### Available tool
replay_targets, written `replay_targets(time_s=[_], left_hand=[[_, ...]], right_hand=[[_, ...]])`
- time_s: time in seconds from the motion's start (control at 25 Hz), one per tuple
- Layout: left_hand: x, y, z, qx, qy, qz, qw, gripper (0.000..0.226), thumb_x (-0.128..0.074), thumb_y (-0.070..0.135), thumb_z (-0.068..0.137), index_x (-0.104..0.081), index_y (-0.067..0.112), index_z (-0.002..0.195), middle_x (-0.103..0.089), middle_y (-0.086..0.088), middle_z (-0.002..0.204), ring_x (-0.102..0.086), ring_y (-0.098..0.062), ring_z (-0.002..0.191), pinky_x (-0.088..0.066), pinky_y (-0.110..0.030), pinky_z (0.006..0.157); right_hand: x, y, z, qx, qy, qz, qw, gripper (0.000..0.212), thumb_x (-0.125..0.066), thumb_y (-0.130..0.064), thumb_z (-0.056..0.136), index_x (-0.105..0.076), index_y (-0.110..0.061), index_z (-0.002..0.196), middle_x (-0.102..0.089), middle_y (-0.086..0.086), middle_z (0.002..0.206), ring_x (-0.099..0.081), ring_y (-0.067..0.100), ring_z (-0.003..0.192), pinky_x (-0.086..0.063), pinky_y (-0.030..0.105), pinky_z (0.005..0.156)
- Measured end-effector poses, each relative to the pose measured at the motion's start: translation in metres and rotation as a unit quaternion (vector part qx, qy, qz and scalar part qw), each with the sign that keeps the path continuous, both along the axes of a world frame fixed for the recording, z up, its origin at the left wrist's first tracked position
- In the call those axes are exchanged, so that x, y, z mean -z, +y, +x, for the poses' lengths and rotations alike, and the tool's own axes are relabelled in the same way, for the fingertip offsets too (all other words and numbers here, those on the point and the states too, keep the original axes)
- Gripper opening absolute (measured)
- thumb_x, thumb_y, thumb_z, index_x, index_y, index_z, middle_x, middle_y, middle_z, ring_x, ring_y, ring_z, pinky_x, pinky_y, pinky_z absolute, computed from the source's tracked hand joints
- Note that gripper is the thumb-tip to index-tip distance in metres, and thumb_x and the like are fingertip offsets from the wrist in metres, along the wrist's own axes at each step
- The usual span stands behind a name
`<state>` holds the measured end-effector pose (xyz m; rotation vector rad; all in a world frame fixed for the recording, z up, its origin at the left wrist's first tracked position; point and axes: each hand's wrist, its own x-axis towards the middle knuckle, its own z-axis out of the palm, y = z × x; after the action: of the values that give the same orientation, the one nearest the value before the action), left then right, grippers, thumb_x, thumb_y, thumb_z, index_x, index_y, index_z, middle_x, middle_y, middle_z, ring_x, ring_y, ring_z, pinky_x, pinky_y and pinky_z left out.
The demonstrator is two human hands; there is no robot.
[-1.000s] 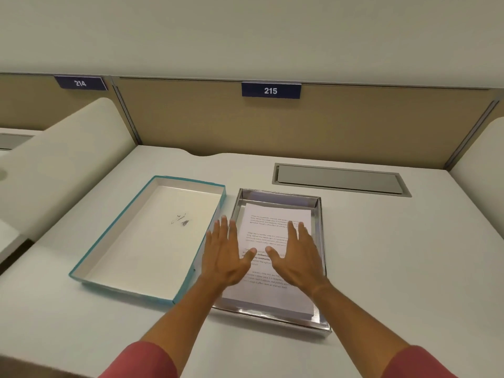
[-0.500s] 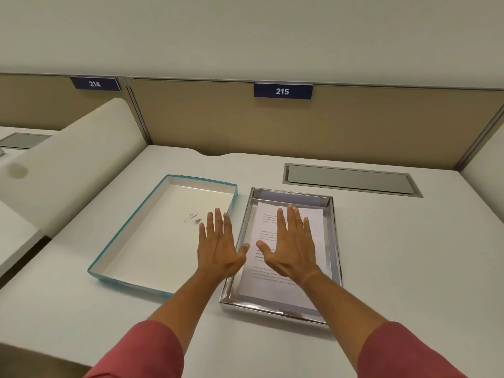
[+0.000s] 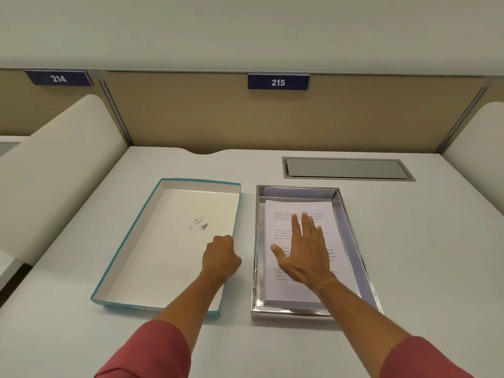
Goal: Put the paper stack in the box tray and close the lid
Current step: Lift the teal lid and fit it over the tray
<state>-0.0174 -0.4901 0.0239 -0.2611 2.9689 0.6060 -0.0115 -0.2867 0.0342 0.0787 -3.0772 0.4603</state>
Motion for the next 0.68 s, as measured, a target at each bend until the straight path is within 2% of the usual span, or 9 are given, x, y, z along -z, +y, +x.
replay_targets(time_s=[0.16,0.28,0.36,0.4,0.48,0.56,0.6,0.68], left_hand=[[-0.041,-0.01,-0.01,-0.02,0.086,0.068,0.994,0.01,-0.056,0.0,0.07,-0.051,0.004,0.064,-0.052,-0.009,0.063,-0.061,-0.03,0.065,-0.039,-0.026,0.054],[-0.096,-0.025,-0.019,-0.078,0.181,0.128,0.972,0.012,-0.056,-0.001,0.066,-0.059,0.01,0.065,-0.054,-0.006,0.064,-0.046,-0.013,0.05,-0.04,-0.025,0.058],[-0.133,-0.04,-0.022,-0.115,0.231,0.159,0.953,0.018,-0.056,0.003,0.068,-0.071,0.01,0.074,-0.06,-0.003,0.072,-0.054,-0.017,0.058,-0.044,-0.024,0.062],[-0.149,-0.048,-0.023,-0.127,0.245,0.173,0.945,0.022,-0.056,0.004,0.07,-0.074,0.009,0.08,-0.062,-0.002,0.076,-0.058,-0.019,0.065,-0.045,-0.021,0.061],[-0.174,-0.062,-0.023,-0.149,0.261,0.203,0.932,0.024,-0.057,0.006,0.072,-0.076,0.012,0.085,-0.066,0.0,0.078,-0.061,-0.018,0.068,-0.045,-0.019,0.059],[-0.197,-0.07,-0.021,-0.174,0.265,0.289,0.903,0.018,-0.062,0.006,0.074,-0.076,0.015,0.08,-0.069,-0.002,0.074,-0.063,-0.017,0.068,-0.053,-0.026,0.068],[-0.208,-0.072,-0.019,-0.182,0.264,0.354,0.879,0.014,-0.065,0.005,0.074,-0.074,0.015,0.077,-0.07,-0.003,0.074,-0.064,-0.018,0.069,-0.055,-0.028,0.069],[-0.226,-0.074,-0.013,-0.193,0.259,0.465,0.824,0.013,-0.067,0.004,0.079,-0.071,0.016,0.074,-0.072,-0.001,0.072,-0.067,-0.017,0.066,-0.057,-0.022,0.058]], right_hand=[[-0.004,-0.002,-0.002,0.019,0.001,-0.024,1.0,0.092,-0.04,-0.067,0.086,-0.002,-0.018,0.155,0.002,0.008,0.164,0.003,0.027,0.151,0.006,0.041,0.119],[-0.012,-0.007,-0.008,0.026,0.004,-0.066,0.998,0.089,-0.042,-0.063,0.088,-0.004,-0.018,0.155,-0.001,0.008,0.164,-0.001,0.027,0.151,-0.001,0.042,0.121],[-0.02,-0.011,-0.012,0.027,0.001,-0.105,0.994,0.086,-0.045,-0.06,0.089,-0.007,-0.018,0.154,-0.005,0.007,0.164,-0.003,0.026,0.151,-0.005,0.043,0.122],[-0.024,-0.014,-0.013,0.027,-0.002,-0.126,0.992,0.085,-0.046,-0.058,0.09,-0.009,-0.018,0.154,-0.008,0.007,0.164,-0.005,0.026,0.151,-0.008,0.043,0.122],[-0.033,-0.018,-0.016,0.027,0.003,-0.174,0.984,0.081,-0.05,-0.054,0.09,-0.015,-0.018,0.153,-0.016,0.006,0.162,-0.014,0.026,0.149,-0.016,0.044,0.12],[-0.043,-0.022,-0.021,0.029,0.008,-0.231,0.973,0.076,-0.054,-0.05,0.09,-0.022,-0.02,0.151,-0.026,0.005,0.16,-0.023,0.026,0.146,-0.024,0.043,0.116],[-0.048,-0.023,-0.024,0.031,0.004,-0.264,0.964,0.073,-0.055,-0.048,0.09,-0.025,-0.021,0.151,-0.029,0.004,0.158,-0.027,0.026,0.145,-0.027,0.043,0.115],[-0.058,-0.023,-0.031,0.034,-0.017,-0.345,0.938,0.067,-0.057,-0.042,0.092,-0.03,-0.02,0.149,-0.036,0.006,0.155,-0.034,0.026,0.141,-0.032,0.042,0.113]])
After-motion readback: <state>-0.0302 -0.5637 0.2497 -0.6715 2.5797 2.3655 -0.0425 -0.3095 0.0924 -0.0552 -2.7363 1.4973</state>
